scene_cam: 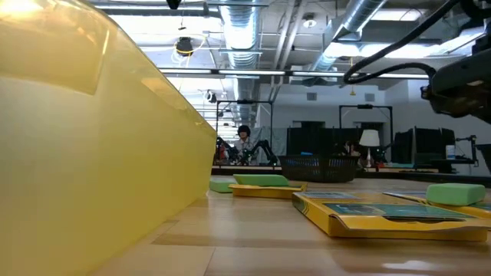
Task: Pick & Place School Supplies
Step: Put the green eraser into the bottom black bin, then adjust the yellow bin
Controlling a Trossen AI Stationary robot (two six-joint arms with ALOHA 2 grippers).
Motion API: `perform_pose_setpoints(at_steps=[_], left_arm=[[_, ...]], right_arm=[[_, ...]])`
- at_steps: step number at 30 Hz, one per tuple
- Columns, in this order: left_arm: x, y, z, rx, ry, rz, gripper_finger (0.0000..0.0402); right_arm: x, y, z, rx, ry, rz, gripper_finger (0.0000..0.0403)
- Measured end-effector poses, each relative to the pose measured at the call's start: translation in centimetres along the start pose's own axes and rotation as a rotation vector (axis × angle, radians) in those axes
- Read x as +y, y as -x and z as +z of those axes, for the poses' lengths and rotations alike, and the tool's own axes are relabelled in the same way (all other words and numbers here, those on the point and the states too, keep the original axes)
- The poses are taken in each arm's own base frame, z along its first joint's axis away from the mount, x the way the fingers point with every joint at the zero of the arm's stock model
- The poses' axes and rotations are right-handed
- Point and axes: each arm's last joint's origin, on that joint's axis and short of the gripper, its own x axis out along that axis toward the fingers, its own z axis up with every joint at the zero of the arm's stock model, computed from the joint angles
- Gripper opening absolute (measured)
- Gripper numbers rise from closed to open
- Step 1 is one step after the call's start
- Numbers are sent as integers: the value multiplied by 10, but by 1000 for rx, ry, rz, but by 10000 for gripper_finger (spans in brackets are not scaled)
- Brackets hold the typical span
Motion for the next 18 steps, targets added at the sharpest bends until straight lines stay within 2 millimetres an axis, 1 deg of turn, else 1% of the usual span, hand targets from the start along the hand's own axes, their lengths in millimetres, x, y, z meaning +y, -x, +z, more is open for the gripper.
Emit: perform_pose_setpoints(at_steps=[5, 8, 10, 12, 15, 18], left_arm=[[0, 0, 0, 0, -6, 0, 143], [0, 0, 0, 0, -8, 0, 143], [0, 0, 0, 0, -8, 0, 143], [0, 0, 0, -1, -8, 0, 143], [0, 0, 0, -1, -9, 1, 143], [0, 0, 0, -2, -11, 3, 143]], right_arm=[[-1, 0, -2, 75, 27, -21, 205], [-2, 3, -3, 120, 56, -24, 243], [-3, 8, -3, 125, 60, -17, 254], [-8, 16, -4, 126, 64, -13, 257], [-17, 31, -2, 125, 62, -19, 254], [-28, 50, 0, 126, 65, -4, 247]])
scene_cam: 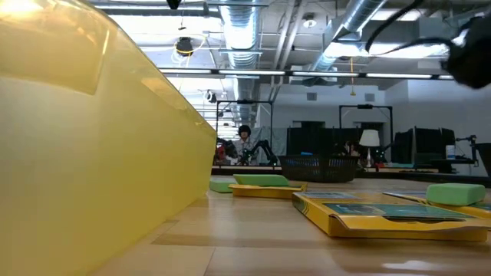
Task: Pick & Place School Supplies
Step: Adjust the yellow bin
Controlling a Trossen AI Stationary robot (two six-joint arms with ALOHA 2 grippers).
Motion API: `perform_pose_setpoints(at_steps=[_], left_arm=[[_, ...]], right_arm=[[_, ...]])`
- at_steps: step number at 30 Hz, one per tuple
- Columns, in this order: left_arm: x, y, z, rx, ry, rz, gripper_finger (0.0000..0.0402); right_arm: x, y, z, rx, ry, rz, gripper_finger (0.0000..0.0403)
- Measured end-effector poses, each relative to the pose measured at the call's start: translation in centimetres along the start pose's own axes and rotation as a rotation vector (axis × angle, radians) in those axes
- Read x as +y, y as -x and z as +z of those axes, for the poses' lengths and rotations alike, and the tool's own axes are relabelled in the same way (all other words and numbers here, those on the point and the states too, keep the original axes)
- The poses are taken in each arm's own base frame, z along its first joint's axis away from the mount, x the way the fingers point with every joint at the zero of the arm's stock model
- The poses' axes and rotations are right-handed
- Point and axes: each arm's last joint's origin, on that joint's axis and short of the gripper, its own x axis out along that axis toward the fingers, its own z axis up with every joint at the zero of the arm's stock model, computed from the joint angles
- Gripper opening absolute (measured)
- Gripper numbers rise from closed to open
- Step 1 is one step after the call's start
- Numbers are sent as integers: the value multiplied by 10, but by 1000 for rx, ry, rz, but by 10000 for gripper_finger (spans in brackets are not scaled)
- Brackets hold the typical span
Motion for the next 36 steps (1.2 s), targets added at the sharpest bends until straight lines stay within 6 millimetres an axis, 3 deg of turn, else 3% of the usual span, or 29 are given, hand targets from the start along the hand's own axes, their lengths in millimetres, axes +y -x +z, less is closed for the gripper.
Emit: perform_pose_setpoints(at_steps=[4, 10, 16, 21, 27, 31, 36], left_arm=[[2, 0, 0, 0, -3, 54, 143], [18, -9, -14, 109, 25, 237, 143], [37, -28, -27, 191, 85, 237, 143], [59, -49, -42, 259, 167, 241, 143], [83, -78, -65, 347, 307, 222, 143], [89, -98, -80, 404, 379, 200, 143], [82, -119, -91, 451, 429, 165, 143]], right_arm=[[-14, 27, 4, -61, -24, 93, 232], [-27, 68, 22, -333, -126, 404, 214], [-17, 103, 50, -583, -80, 695, 201], [-7, 115, 83, -743, 9, 714, 177], [-6, 119, 121, -796, 110, 659, 167], [-7, 126, 138, -808, 178, 708, 173], [-8, 130, 143, -754, 269, 760, 170]])
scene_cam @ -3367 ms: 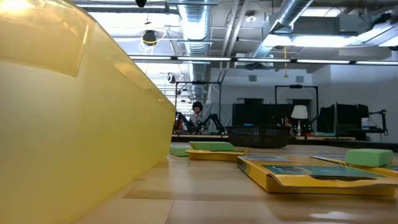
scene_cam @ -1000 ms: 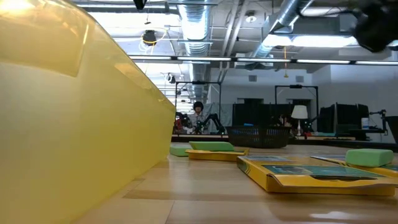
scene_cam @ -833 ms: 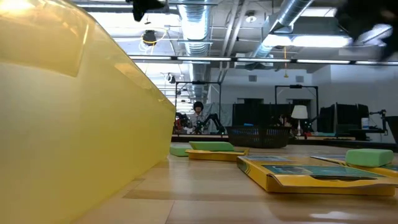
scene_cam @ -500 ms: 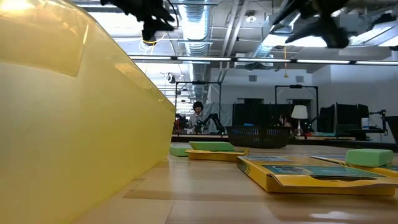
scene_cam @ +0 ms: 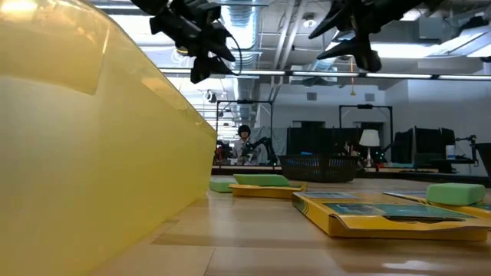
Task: Pick & Place School Supplies
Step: Adjust the yellow bin
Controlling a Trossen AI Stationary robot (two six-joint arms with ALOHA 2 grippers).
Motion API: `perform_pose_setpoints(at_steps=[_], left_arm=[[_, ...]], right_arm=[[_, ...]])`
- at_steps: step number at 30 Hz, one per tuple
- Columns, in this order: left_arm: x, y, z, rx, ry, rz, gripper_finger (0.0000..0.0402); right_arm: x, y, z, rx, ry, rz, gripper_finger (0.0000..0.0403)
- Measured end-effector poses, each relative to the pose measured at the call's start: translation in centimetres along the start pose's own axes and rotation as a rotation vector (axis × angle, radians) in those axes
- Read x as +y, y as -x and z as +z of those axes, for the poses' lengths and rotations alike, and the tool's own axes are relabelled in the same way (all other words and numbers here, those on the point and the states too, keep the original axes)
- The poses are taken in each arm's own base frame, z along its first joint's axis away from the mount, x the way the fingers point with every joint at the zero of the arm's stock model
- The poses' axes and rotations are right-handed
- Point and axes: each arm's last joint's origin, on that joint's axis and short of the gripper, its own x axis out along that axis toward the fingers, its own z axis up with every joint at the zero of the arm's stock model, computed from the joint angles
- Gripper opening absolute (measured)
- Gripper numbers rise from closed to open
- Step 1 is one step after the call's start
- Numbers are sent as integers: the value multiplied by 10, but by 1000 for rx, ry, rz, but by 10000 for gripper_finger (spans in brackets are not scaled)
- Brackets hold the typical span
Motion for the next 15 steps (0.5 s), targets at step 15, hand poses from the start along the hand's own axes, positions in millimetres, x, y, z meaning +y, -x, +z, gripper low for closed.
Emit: perform_pose_setpoints(at_steps=[15], left_arm=[[-59, -37, -41, 291, 24, 77, 140]], right_arm=[[-6, -16, -7, 158, 128, 20, 173]])
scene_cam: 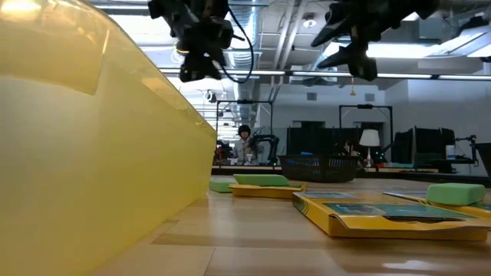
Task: Pick & Place School Supplies
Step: Adjust the yellow bin
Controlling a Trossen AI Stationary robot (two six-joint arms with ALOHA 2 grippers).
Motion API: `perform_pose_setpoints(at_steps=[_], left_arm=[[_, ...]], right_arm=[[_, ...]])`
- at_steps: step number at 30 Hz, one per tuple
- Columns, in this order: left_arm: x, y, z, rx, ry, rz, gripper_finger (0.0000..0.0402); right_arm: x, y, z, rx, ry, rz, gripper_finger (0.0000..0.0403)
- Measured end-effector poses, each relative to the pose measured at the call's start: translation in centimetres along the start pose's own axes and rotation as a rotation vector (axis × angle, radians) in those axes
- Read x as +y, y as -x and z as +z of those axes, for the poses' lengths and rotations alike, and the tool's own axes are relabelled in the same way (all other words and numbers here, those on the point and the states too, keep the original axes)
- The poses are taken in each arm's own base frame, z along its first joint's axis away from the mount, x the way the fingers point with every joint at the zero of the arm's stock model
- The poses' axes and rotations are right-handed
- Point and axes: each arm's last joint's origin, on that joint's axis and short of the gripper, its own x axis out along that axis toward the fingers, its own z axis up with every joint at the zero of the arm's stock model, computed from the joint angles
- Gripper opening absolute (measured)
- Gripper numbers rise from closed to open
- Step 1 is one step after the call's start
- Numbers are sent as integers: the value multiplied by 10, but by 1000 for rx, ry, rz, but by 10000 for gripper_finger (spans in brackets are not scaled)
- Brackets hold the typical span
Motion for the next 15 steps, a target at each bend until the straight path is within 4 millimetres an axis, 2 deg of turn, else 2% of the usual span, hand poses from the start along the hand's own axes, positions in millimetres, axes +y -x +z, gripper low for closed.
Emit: perform_pose_setpoints(at_steps=[4, 8, 12, 15], left_arm=[[-24, -10, -17, 123, -47, 0, 116], [-47, -27, -39, 219, -136, -21, 69], [-52, -58, -74, 337, -124, -50, 17], [-52, -73, -91, 322, -100, -120, 4]], right_arm=[[0, 0, 0, 4, 20, -1, 171], [-1, 0, 1, 2, 41, -3, 173], [-5, 1, 4, 3, 32, 0, 173], [-7, 1, 6, 9, 26, 9, 170]])
